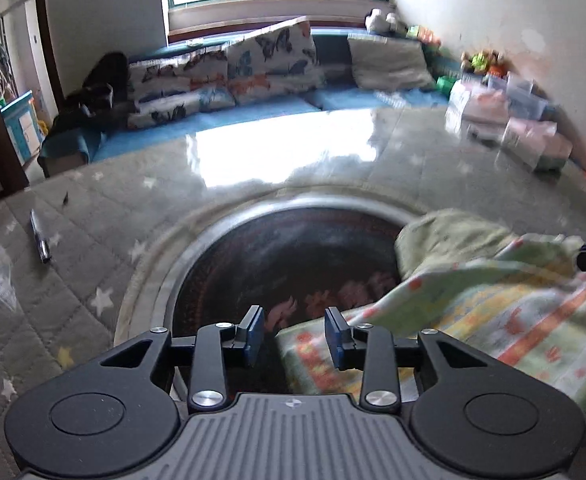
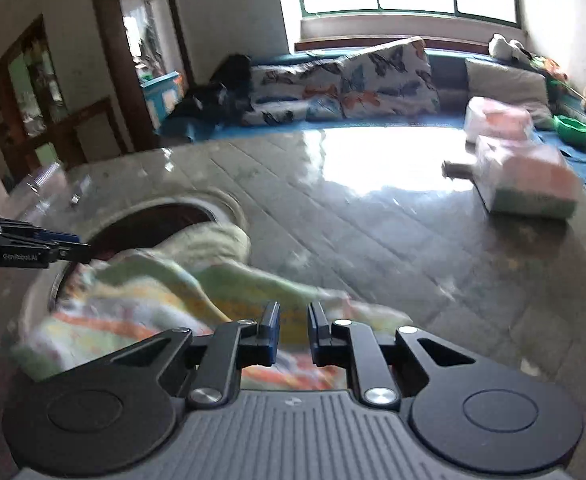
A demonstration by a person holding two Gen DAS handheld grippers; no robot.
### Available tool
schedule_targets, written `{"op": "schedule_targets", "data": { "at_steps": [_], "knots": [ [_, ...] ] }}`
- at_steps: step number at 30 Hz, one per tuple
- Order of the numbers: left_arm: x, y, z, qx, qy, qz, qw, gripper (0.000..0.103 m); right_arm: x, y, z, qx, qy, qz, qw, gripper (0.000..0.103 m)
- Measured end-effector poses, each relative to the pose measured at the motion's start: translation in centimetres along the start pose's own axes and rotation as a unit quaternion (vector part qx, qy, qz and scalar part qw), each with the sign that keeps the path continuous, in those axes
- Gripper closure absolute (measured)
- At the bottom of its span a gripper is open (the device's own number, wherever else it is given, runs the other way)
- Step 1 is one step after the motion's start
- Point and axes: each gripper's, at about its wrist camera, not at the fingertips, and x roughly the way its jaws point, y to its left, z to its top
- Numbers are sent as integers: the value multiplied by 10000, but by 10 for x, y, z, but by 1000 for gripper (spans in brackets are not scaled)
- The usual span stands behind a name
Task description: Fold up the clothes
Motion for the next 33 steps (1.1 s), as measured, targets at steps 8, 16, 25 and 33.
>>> {"op": "schedule_targets", "data": {
  "at_steps": [8,16,25,33],
  "knots": [
    [3,-41,14,-37,-9,-974,9952,66,35,35,21,-119,118,453,9988,89],
    [42,-54,17,-163,269,-995,9945,66,72,35,25,-55,373,250,9990,89],
    [48,-41,11,-385,263,-856,9952,64,63,17,30,23,231,21,9997,84],
    [7,-70,7,-11,-130,-1151,9933,63,45,16,17,-264,521,339,9977,84]
  ]
}}
